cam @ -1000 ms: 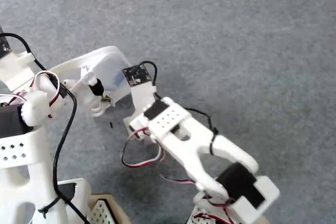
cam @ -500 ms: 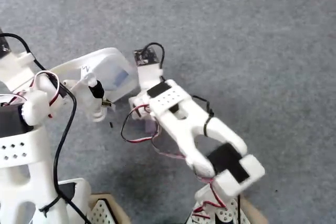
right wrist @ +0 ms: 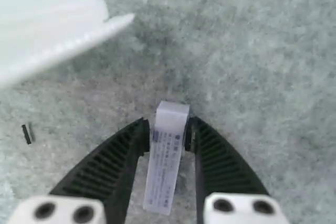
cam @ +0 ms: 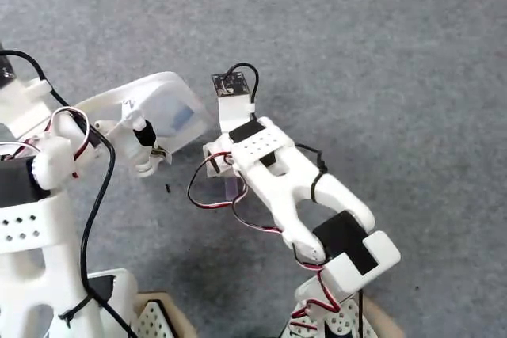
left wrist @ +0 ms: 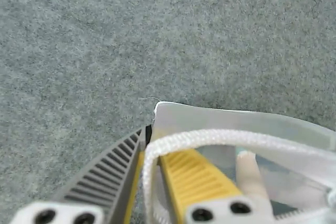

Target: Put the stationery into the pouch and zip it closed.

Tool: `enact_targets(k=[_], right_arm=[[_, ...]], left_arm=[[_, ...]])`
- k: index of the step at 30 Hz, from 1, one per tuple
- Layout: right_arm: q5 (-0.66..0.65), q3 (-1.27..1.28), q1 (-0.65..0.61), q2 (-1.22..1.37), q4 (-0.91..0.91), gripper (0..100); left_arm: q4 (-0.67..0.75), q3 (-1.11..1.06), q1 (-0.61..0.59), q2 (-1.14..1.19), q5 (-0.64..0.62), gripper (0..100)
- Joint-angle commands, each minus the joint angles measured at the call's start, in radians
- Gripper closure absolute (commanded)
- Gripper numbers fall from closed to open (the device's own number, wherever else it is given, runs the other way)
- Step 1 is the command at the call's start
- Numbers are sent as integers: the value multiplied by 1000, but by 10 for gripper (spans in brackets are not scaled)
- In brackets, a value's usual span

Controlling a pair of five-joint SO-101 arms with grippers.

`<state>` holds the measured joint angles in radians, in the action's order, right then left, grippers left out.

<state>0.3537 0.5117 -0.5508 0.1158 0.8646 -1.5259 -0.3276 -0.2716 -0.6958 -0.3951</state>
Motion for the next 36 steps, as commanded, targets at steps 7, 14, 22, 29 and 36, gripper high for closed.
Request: enact_targets(k=[7, 14, 22, 29, 36], right_arm=[[3, -8, 9, 1, -38, 861], [6, -58, 25, 131, -43, 991], [3, -105, 110, 76, -34, 986], [-2, -110, 146, -278, 61, 986], [-127, -107, 109, -750, -8, 986]], left_arm=[[21, -21, -8, 28, -3, 972], [-3, -21, -10, 28, -2, 972], [-12, -54, -5, 28, 54, 972], [-14, -125, -7, 26, 107, 972], [-14, -130, 8, 26, 107, 972]])
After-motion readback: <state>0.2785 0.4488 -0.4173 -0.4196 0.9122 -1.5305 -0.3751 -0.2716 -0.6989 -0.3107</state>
